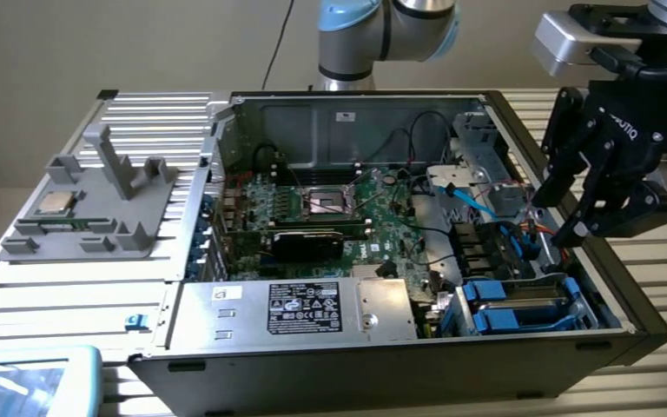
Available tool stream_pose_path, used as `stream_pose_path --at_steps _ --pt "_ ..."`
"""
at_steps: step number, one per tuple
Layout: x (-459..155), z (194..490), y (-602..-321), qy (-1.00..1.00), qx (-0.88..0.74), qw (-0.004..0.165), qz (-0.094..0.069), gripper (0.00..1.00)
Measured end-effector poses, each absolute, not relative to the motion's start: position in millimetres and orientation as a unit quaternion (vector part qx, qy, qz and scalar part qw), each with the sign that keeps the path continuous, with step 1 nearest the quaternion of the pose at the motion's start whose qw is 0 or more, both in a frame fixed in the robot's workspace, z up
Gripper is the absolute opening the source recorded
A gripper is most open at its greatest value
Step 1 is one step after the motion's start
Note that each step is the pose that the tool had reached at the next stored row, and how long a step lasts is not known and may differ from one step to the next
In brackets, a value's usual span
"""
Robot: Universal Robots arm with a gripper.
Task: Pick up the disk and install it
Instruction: 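Insert the first disk wire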
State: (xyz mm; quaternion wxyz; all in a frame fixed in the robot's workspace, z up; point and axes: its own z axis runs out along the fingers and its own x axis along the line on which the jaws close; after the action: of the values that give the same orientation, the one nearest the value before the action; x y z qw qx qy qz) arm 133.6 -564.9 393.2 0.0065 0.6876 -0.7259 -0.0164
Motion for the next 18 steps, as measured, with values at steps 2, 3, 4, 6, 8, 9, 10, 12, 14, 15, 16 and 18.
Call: stream_pose_path --at_steps 2,3,4,6,8,9,10,12,14,15,16,18 --pt "135 393 -565 -0.729 0.685 0.006 -0.016 0.52" --pt "135 392 -565 -0.732 0.681 0.006 -0.017 0.52" --pt "135 392 -565 -0.735 0.678 0.006 -0.017 0.52" --pt "135 390 -565 -0.743 0.669 0.005 -0.017 0.52" --pt "136 390 -564 -0.749 0.663 0.005 -0.018 0.52" --pt "137 389 -564 -0.75 0.661 0.005 -0.018 0.52" --pt "139 389 -564 -0.751 0.661 0.005 -0.018 0.52" --pt "144 388 -562 -0.751 0.66 0.005 -0.018 0.52" --pt "148 385 -562 -0.753 0.658 0.005 -0.018 0.52" --pt "150 384 -561 -0.754 0.657 0.005 -0.018 0.52" --pt "152 383 -561 -0.755 0.656 0.005 -0.018 0.52" --pt "152 379 -561 -0.758 0.652 0.004 -0.018 0.52"
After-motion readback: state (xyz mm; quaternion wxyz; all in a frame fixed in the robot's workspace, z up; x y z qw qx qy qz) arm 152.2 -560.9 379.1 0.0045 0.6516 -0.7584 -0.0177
